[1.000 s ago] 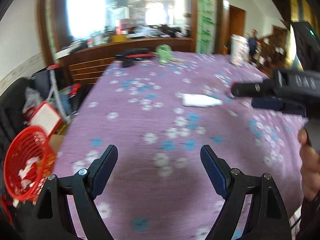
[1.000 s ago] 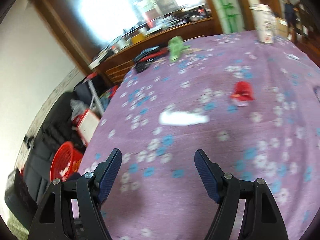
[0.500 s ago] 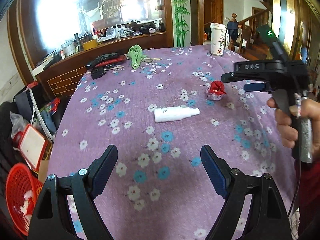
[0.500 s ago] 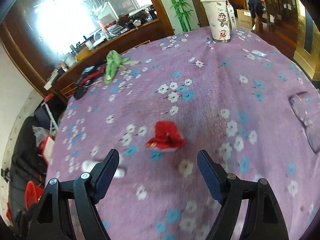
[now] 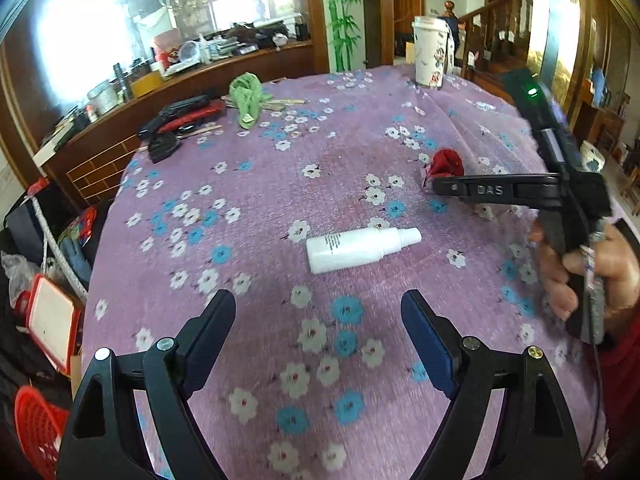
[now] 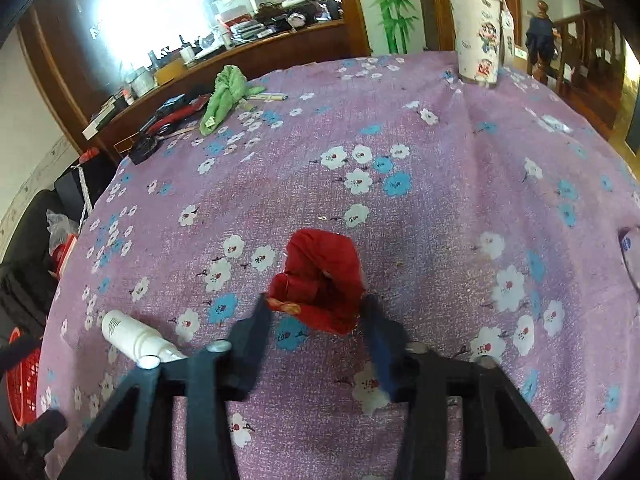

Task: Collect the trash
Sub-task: 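Grasp the red crumpled packet with right tool while left tool grasps the white spray bottle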

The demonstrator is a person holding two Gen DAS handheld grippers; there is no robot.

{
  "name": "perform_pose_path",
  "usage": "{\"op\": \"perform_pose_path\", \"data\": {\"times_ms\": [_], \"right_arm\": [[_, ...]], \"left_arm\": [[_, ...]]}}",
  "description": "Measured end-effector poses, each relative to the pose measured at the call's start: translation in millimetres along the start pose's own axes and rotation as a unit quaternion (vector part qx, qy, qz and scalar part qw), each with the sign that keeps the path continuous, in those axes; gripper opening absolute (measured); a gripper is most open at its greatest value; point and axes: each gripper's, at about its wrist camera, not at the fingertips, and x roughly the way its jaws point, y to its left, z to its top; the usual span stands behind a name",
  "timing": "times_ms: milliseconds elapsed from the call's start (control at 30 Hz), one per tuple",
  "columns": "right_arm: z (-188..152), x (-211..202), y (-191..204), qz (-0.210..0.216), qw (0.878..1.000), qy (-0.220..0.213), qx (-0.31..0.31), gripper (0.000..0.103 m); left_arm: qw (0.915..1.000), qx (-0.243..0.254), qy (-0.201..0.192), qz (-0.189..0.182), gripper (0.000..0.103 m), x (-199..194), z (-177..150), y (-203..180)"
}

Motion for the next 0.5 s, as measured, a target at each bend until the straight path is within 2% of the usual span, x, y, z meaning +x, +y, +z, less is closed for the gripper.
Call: {"op": "perform_pose_path", "data": {"times_ms": [133,267,400,500], "right_arm": [[-2.6,-13.2,-5.5,0.02,1.0,-0.012,0.015,0.037],[-1.3,-23.5,-6.0,0.031,0.999,-0.023,0.024,0.037],[0.4,-27.8,-9.4,0.038,0.998,-0.026,0.038,0.037],[1.4,-28.9,-11.0,0.044,0.998,-0.025,0.046,0.037]], "left_arm": [[0.9993,0.037,-0.002,0.001,0.083,15.3,11.5,-14.4],[0.9954,0.096,-0.003,0.0,0.083,30.0,19.1,-32.5],[0.9848,0.172,0.008,0.028,0.083,49.8,21.6,-40.0],[0.9817,0.188,0.023,0.016,0.083,61.4,23.8,-37.6]]}}
